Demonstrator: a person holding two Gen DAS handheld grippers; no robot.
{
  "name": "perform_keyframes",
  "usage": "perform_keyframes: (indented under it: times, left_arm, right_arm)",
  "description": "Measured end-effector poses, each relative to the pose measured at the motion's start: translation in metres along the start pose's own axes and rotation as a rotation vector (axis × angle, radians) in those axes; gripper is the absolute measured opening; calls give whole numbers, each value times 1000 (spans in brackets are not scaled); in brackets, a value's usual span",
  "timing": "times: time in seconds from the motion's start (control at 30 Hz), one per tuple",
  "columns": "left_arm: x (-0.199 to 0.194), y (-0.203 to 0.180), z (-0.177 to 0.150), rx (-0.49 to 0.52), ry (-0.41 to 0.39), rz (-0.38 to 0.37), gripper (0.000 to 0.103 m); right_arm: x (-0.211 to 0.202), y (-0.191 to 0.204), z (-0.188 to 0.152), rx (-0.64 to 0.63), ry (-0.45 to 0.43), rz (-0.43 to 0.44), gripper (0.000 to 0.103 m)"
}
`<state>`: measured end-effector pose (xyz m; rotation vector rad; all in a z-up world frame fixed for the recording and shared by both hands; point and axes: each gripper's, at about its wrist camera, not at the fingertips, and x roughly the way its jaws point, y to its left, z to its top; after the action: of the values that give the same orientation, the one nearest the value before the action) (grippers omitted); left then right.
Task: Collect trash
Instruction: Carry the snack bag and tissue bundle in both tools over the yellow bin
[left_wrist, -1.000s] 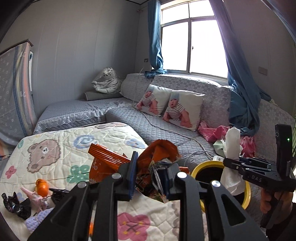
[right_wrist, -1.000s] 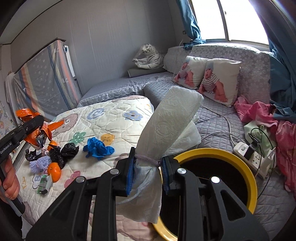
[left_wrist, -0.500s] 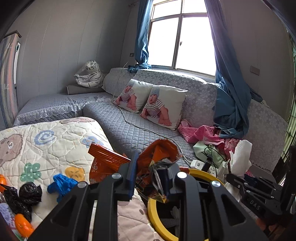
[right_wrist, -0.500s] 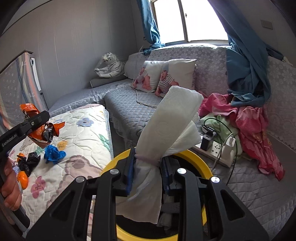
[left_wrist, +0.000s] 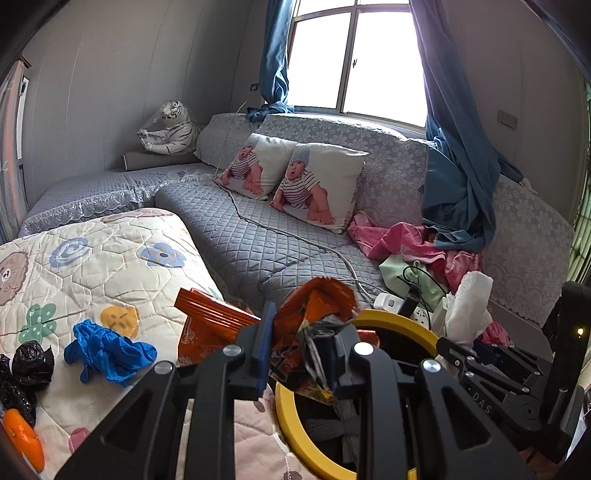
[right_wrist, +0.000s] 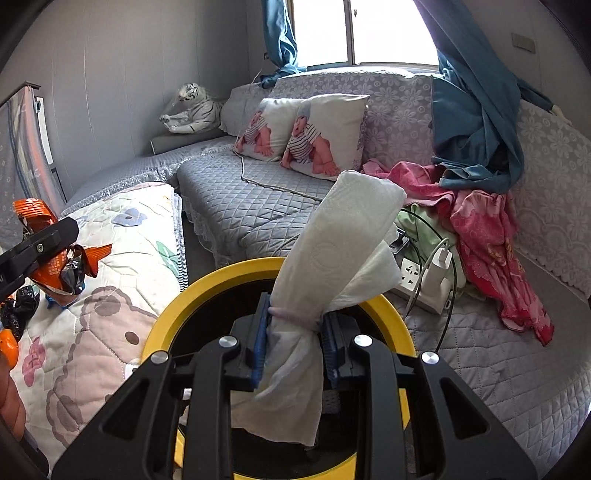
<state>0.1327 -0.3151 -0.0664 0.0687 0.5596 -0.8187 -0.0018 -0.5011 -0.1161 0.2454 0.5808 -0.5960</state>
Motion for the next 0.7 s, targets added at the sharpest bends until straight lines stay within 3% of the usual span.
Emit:
perform_keyframes:
  times: [0.7]
  left_arm:
    - [61,-34,1,24,139,-33,25]
  right_arm:
    - [26,-16,-12,32,109,-10,26]
